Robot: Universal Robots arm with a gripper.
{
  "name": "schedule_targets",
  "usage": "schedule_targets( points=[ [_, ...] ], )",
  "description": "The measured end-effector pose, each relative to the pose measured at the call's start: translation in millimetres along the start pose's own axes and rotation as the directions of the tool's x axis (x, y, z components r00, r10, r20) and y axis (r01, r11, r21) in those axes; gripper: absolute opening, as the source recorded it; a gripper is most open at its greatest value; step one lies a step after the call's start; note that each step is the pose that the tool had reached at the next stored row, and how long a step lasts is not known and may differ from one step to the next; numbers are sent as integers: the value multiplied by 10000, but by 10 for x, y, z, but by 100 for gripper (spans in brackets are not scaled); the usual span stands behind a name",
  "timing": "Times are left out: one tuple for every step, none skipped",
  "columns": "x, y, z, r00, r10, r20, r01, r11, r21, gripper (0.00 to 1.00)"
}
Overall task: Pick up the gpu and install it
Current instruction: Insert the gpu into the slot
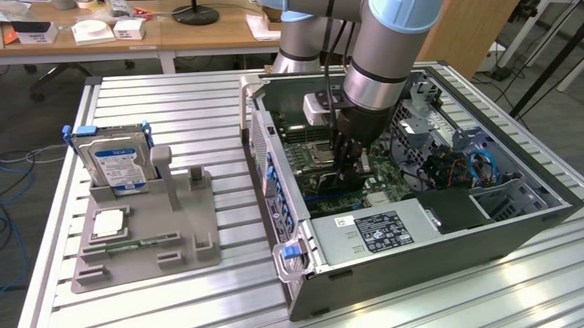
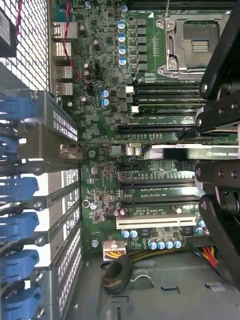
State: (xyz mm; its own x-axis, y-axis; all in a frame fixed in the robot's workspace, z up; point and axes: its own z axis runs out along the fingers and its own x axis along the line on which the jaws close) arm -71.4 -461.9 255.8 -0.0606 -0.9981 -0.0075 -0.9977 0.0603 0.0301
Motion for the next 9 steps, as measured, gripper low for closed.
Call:
schedule_targets(
  points=[
    [-7, 2, 1, 10000, 2, -4, -2, 10000, -1, 26],
    [-18, 3, 7, 10000, 2, -8, -3, 10000, -2, 26],
    [-30, 4, 14, 10000, 3, -8, -3, 10000, -3, 26],
    [-43, 5, 18, 10000, 2, -8, -2, 10000, -3, 26],
    [-47, 4, 22, 10000, 1, -3, -1, 10000, -2, 26],
    [-47, 4, 27, 10000, 1, 0, -1, 10000, -1, 26],
    [-48, 3, 34, 10000, 0, 4, 0, 10000, 3, 26],
    [-46, 3, 38, 10000, 0, -2, 0, 10000, 0, 26],
    [-44, 3, 43, 10000, 0, -6, 0, 10000, -2, 26]
  ],
)
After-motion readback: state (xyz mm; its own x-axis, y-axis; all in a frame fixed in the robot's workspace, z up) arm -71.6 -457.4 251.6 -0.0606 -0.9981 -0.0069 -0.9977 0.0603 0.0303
